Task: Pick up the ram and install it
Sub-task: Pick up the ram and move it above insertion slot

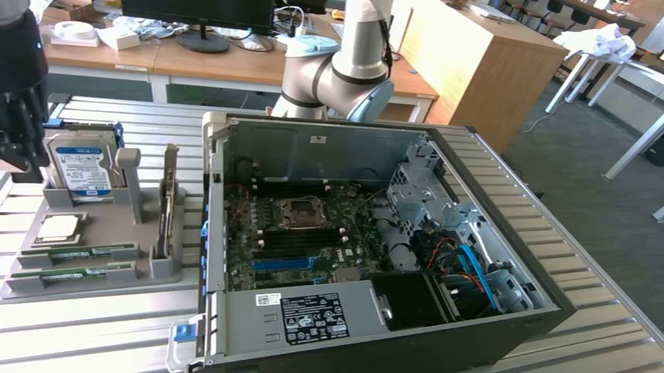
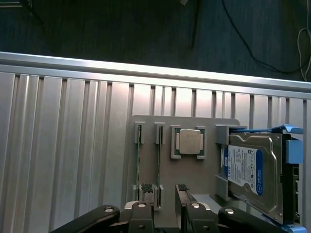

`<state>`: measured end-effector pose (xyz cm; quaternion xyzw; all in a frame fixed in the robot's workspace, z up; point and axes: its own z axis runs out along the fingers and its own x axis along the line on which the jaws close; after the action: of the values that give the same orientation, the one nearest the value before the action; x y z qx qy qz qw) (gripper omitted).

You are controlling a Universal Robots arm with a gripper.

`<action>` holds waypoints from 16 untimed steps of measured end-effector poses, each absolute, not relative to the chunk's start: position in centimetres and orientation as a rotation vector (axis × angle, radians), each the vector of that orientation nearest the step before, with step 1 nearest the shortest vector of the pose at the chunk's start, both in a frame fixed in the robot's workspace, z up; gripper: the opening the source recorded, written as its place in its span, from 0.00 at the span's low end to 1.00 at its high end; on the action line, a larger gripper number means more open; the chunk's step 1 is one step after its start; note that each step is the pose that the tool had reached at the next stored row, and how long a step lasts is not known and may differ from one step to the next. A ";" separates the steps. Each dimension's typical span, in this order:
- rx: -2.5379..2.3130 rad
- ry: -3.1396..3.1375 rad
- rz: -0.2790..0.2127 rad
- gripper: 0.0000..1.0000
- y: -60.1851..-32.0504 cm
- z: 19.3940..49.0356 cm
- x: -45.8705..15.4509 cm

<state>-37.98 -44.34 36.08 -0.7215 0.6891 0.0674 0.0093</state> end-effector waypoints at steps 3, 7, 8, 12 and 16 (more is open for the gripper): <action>-2.253 2.152 0.210 0.31 -44.3 35.6 -38.0; -2.253 2.152 0.210 0.31 -44.3 35.0 -38.0; -2.253 2.152 0.210 0.31 -44.3 34.8 -38.0; -2.253 2.152 0.210 0.31 -44.3 34.1 -38.0; -2.253 2.152 0.210 0.31 -44.3 33.5 -38.0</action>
<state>-37.98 -44.34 33.46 -0.7215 0.6891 0.0674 0.0094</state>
